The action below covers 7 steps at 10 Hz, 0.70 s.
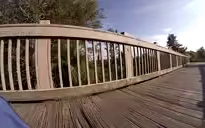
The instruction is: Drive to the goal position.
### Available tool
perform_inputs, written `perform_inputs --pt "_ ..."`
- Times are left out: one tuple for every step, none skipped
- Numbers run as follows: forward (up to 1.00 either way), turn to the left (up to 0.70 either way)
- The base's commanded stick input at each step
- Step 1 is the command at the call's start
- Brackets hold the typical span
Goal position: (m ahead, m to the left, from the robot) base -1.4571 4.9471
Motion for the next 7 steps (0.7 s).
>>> perform_inputs --pt "0.0 0.45" --pt "0.0 0.45" --pt "0.0 0.45" --pt "0.0 0.45" --pt "0.0 0.45" --pt "0.0 0.45" --pt "0.0 0.45"
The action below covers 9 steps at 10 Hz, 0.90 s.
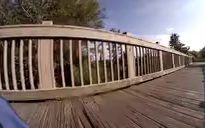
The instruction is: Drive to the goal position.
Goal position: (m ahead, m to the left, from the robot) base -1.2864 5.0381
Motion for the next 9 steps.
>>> perform_inputs --pt "0.0 0.45" --pt "0.0 0.45" --pt "0.0 0.45" --pt "0.0 0.45" --pt "0.0 0.45" --pt "0.0 0.45" --pt "0.0 0.45" --pt "0.0 0.45" --pt "0.0 0.45"
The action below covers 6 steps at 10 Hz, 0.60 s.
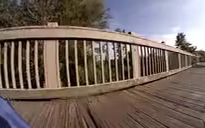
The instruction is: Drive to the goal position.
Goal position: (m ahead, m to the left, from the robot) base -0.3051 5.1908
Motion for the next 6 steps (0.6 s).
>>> perform_inputs --pt "0.0 0.45" --pt "0.0 0.45" --pt "0.0 0.45" --pt "0.0 0.45" --pt "0.0 0.45" --pt "0.0 0.45"
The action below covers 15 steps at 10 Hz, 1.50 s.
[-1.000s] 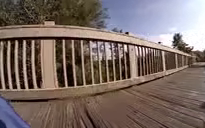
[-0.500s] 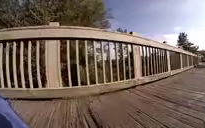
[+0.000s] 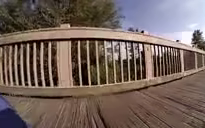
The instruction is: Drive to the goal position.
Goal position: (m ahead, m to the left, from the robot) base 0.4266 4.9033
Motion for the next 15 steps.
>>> perform_inputs --pt "0.0 0.45" --pt "0.0 0.45" --pt "0.0 0.45" --pt "0.0 0.45" --pt "0.0 0.45" --pt "0.0 0.45" --pt "0.0 0.45" --pt "0.0 0.45" --pt "0.0 0.45" --pt "0.0 0.45" --pt "0.0 0.45" --pt "0.0 0.45" --pt "0.0 0.45" --pt "0.0 0.45" --pt "0.0 0.45"
